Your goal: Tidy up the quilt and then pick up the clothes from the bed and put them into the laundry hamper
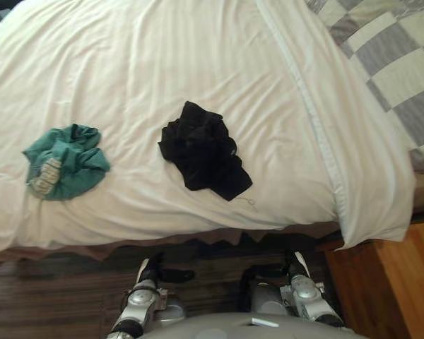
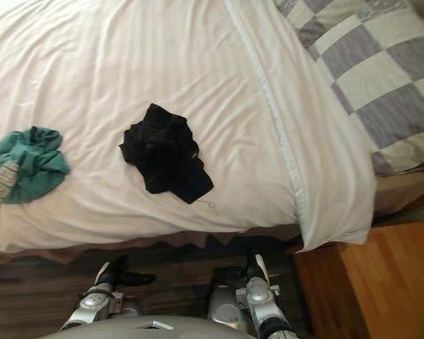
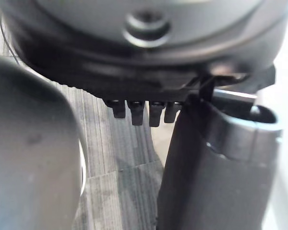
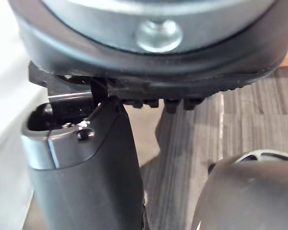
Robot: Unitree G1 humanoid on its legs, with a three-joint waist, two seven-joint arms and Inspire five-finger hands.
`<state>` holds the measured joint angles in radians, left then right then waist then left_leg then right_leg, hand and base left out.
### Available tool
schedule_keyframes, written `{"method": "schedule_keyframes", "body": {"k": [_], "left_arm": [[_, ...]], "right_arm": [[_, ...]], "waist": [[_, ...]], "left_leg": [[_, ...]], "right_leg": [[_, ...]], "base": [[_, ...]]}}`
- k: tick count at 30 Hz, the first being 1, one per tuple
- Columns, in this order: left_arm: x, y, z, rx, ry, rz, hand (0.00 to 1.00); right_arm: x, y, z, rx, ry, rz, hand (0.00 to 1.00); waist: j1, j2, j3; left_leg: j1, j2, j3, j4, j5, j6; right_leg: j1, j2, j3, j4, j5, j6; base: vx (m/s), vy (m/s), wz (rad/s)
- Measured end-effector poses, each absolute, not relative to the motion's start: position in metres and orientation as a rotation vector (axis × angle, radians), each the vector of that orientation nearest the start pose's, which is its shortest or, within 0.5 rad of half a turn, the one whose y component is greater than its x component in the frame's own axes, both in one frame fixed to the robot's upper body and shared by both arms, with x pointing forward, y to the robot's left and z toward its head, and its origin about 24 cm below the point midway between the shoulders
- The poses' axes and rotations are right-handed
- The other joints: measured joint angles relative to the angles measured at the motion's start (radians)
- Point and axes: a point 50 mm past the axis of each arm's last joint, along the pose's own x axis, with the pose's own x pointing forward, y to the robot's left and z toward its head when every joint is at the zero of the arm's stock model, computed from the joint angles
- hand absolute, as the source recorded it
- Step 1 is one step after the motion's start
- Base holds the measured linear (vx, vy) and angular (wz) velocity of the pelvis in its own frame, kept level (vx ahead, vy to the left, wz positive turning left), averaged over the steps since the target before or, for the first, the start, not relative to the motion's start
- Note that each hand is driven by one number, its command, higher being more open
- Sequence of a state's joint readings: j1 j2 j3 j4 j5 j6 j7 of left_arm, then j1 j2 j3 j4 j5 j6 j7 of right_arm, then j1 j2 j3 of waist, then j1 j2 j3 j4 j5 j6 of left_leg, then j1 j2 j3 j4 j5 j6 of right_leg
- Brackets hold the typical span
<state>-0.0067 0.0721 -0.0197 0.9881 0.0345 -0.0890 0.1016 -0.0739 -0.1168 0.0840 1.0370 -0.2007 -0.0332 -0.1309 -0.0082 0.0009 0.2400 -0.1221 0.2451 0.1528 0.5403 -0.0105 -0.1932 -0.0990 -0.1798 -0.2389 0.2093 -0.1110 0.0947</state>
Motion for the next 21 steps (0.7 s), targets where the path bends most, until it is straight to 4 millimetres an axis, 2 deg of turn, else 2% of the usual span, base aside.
{"method": "schedule_keyframes", "body": {"k": [1, 2, 3, 4, 5, 7, 9, 10, 11, 12, 13, 14, 15, 17, 19, 20, 21], "left_arm": [[0.151, 0.177, -0.141, 0.14, 0.877, 0.099, 1.0], [0.15, 0.172, -0.141, 0.113, 0.876, 0.111, 1.0], [0.149, 0.17, -0.142, 0.112, 0.877, 0.11, 1.0], [0.147, 0.17, -0.143, 0.116, 0.883, 0.106, 1.0], [0.146, 0.17, -0.144, 0.122, 0.889, 0.104, 1.0], [0.147, 0.173, -0.143, 0.142, 0.888, 0.106, 1.0], [0.148, 0.176, -0.143, 0.15, 0.881, 0.108, 1.0], [0.149, 0.176, -0.142, 0.153, 0.874, 0.106, 1.0], [0.151, 0.177, -0.141, 0.177, 0.866, 0.096, 1.0], [0.152, 0.185, -0.139, 0.2, 0.863, 0.116, 1.0], [0.151, 0.189, -0.14, 0.207, 0.871, 0.13, 1.0], [0.148, 0.19, -0.141, 0.207, 0.88, 0.134, 1.0], [0.143, 0.189, -0.143, 0.208, 0.894, 0.123, 1.0], [0.14, 0.19, -0.145, 0.221, 0.913, 0.099, 1.0], [0.138, 0.188, -0.147, 0.239, 0.925, 0.063, 1.0], [0.137, 0.188, -0.147, 0.236, 0.926, 0.058, 1.0], [0.137, 0.188, -0.147, 0.231, 0.927, 0.063, 1.0]], "right_arm": [[0.163, -0.186, -0.14, -0.43, 0.914, 0.031, 1.0], [0.165, -0.184, -0.141, -0.451, 0.921, 0.048, 1.0], [0.165, -0.181, -0.141, -0.453, 0.919, 0.057, 1.0], [0.166, -0.176, -0.141, -0.452, 0.912, 0.073, 1.0], [0.169, -0.167, -0.14, -0.435, 0.899, 0.087, 1.0], [0.178, -0.162, -0.137, -0.424, 0.879, 0.099, 1.0], [0.179, -0.162, -0.136, -0.422, 0.873, 0.094, 1.0], [0.179, -0.162, -0.136, -0.422, 0.874, 0.091, 1.0], [0.179, -0.159, -0.136, -0.408, 0.876, 0.101, 1.0], [0.177, -0.147, -0.138, -0.379, 0.878, 0.13, 1.0], [0.167, -0.141, -0.142, -0.363, 0.902, 0.16, 1.0], [0.165, -0.136, -0.142, -0.364, 0.897, 0.193, 1.0], [0.162, -0.133, -0.144, -0.353, 0.905, 0.199, 1.0], [0.158, -0.127, -0.146, -0.338, 0.917, 0.214, 1.0], [0.161, -0.119, -0.145, -0.333, 0.921, 0.242, 1.0], [0.167, -0.113, -0.142, -0.35, 0.9, 0.271, 1.0], [0.168, -0.106, -0.141, -0.364, 0.891, 0.304, 1.0]], "waist": [[0.005, 0.001, 0.003], [0.005, 0.023, 0.002], [0.006, 0.037, 0.0], [0.003, 0.044, -0.002], [-0.007, 0.047, -0.003], [-0.011, 0.033, 0.005], [-0.017, 0.013, 0.009], [-0.021, 0.013, 0.006], [-0.017, -0.017, 0.002], [-0.013, -0.034, 0.001], [-0.01, -0.042, -0.008], [-0.011, -0.038, -0.01], [-0.018, -0.039, -0.032], [-0.021, -0.051, -0.058], [-0.017, -0.022, -0.063], [-0.007, -0.006, -0.065], [-0.002, -0.002, -0.063]], "left_leg": [[-0.033, -0.029, -0.03, 0.04, -0.001, -0.056], [-0.044, -0.045, -0.024, 0.036, 0.0, -0.058], [-0.031, -0.028, 0.026, 0.033, -0.018, -0.047], [-0.012, -0.01, 0.084, 0.02, -0.055, -0.021], [-0.004, 0.034, 0.14, -0.006, -0.113, 0.05], [0.025, 0.094, 0.149, -0.077, -0.135, 0.09], [0.047, 0.135, 0.141, -0.159, -0.117, 0.12], [0.061, 0.14, 0.123, -0.206, -0.121, 0.103], [0.074, 0.079, 0.12, -0.223, -0.172, 0.008], [0.056, 0.063, 0.108, -0.197, -0.183, 0.006], [0.043, 0.053, 0.093, -0.174, -0.193, 0.024], [0.04, 0.031, 0.069, -0.147, -0.213, 0.023], [0.042, 0.0, 0.064, -0.144, -0.245, 0.011], [0.027, -0.032, 0.058, -0.127, -0.26, 0.022], [0.016, -0.041, 0.071, -0.139, -0.259, 0.031], [0.022, -0.045, 0.104, -0.178, -0.237, 0.054], [0.037, -0.048, 0.118, -0.212, -0.217, 0.066]], "right_leg": [[0.017, -0.019, -0.002, -0.04, 0.039, 0.007], [0.038, -0.032, -0.004, -0.081, 0.071, 0.014], [0.052, -0.033, -0.005, -0.114, 0.096, 0.015], [0.054, -0.034, -0.003, -0.135, 0.116, 0.02], [0.046, -0.034, 0.001, -0.147, 0.143, 0.03], [0.026, -0.05, 0.024, -0.136, 0.157, 0.051], [0.009, -0.103, 0.036, -0.127, 0.176, 0.083], [0.003, -0.131, 0.043, -0.126, 0.188, 0.103], [-0.014, -0.156, 0.054, -0.121, 0.175, 0.149], [-0.022, -0.142, 0.066, -0.08, 0.142, 0.172], [-0.008, -0.125, 0.056, -0.074, 0.122, 0.164], [0.044, -0.115, 0.041, -0.105, 0.133, 0.152], [0.073, -0.138, 0.012, -0.134, 0.155, 0.141], [0.074, -0.172, 0.0, -0.134, 0.184, 0.129], [0.029, -0.18, -0.041, -0.104, 0.251, 0.014], [-0.013, -0.175, -0.111, -0.088, 0.31, -0.06], [-0.025, -0.171, -0.181, -0.084, 0.357, -0.081]], "base": [[0.0, 0.061, 0.04], [0.02, 0.105, -0.1], [0.05, 0.161, -0.23], [0.09, 0.27, -0.24], [0.09, 0.304, -0.13], [0.07, 0.361, -0.11], [0.05, 0.48, -0.06], [0.01, 0.465, -0.06], [0.04, 0.486, 0.0], [0.06, 0.404, 0.05], [0.15, 0.27, 0.28], [0.14, 0.181, 0.41], [0.15, 0.289, 0.45], [0.05, 0.279, 0.27], [-0.01, 0.24, -0.13], [-0.01, 0.195, -0.44], [0.0, 0.177, -0.42]]}}
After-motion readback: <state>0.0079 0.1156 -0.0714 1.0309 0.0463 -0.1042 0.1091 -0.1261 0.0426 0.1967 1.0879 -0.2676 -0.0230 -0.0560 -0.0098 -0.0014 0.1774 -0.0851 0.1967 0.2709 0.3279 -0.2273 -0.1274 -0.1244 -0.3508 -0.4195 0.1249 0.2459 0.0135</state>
